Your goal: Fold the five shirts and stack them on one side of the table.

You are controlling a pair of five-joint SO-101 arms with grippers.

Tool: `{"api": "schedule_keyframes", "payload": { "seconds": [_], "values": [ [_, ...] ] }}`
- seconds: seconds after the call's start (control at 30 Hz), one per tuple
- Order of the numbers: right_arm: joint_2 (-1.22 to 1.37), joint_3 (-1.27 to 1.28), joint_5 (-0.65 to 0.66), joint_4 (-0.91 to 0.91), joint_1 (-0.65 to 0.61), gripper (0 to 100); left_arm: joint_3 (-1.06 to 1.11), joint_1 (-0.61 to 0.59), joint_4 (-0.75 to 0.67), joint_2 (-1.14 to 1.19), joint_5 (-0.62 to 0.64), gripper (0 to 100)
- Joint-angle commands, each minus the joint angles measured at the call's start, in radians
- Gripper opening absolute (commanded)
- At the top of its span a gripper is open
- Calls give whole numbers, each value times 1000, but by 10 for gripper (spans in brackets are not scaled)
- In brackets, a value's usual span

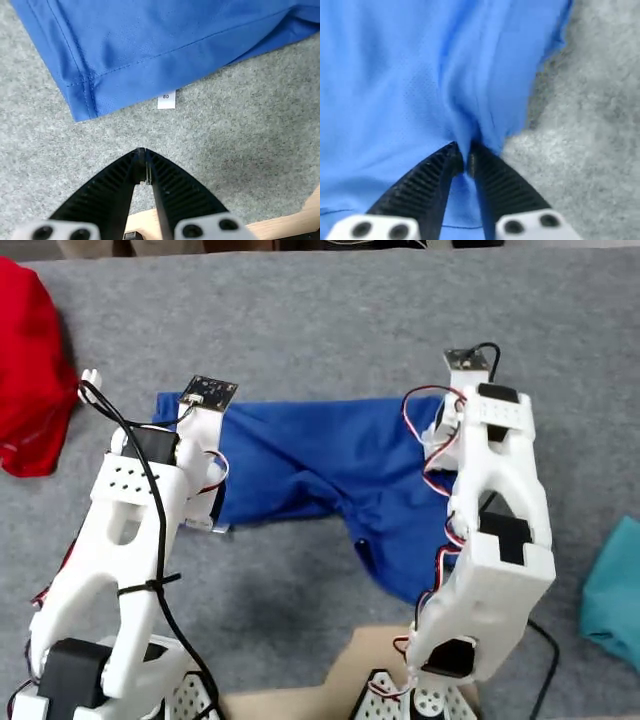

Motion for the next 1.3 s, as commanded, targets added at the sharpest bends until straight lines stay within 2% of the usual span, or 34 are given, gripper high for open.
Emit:
{"api": "schedule_keyframes", "payload": {
  "seconds": [0.0,0.43,0.7,0.97,1.27],
  "values": [
    [-4,-84,-2,34,-7,16,-35,3,-11,-4,6,20],
    [2,-226,2,71,27,16,-31,3,-3,-4,6,20],
    [65,-255,0,-9,-1,16,9,3,-11,-4,6,20],
    [191,-440,0,5,-1,16,2,9,-11,-4,6,20],
    [305,-697,2,141,-27,16,9,11,-32,-4,6,20]
  ]
}}
